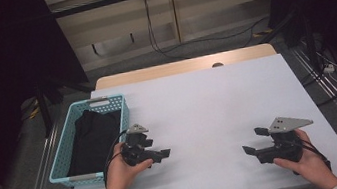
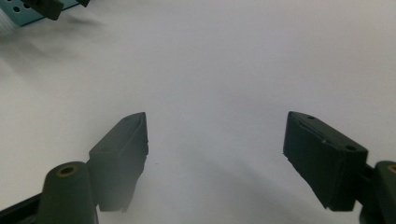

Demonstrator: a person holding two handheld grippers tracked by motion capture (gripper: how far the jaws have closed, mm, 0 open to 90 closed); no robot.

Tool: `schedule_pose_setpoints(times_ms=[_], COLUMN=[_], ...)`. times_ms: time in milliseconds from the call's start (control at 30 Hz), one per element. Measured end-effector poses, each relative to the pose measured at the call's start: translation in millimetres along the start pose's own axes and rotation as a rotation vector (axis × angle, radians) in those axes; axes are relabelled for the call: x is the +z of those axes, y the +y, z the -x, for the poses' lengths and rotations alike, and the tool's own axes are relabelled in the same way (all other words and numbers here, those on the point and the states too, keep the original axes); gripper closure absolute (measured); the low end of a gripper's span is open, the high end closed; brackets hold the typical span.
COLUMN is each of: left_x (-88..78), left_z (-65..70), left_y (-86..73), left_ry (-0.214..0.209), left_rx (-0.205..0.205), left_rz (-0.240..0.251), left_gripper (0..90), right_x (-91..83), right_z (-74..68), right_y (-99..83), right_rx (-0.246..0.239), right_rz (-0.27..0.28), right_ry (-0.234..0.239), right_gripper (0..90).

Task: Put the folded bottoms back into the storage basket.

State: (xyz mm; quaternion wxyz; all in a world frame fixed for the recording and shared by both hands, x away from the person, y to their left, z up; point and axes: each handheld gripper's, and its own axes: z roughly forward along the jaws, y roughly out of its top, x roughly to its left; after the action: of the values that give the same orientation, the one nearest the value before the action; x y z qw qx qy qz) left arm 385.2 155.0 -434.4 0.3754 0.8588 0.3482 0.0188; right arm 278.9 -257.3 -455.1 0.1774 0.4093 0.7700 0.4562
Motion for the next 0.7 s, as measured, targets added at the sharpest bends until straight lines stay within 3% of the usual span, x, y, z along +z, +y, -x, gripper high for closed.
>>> schedule_pose_setpoints(times_ms=[333,533,700], left_x=[0.1,-1.1,-2.6], left_z=[0.8,2.1,1.6], left_y=[-5.4,-7.9,-10.4], left_ry=[-0.006,0.012,0.001], left_rx=[0.014,0.041,0.034], left_rz=[0.007,0.000,0.007], left_gripper=[13.7,12.3,12.3], right_x=[-3.2,-4.7,-5.4], right_z=[1.0,1.7,2.3], right_y=[-3.7,-4.3,-4.8], right_rx=[0.001,0.001,-0.001], right_rz=[-0.011,-0.010,-0.009], right_ry=[-0.003,-0.005,-0.009], right_gripper=[21.7,21.5,21.5])
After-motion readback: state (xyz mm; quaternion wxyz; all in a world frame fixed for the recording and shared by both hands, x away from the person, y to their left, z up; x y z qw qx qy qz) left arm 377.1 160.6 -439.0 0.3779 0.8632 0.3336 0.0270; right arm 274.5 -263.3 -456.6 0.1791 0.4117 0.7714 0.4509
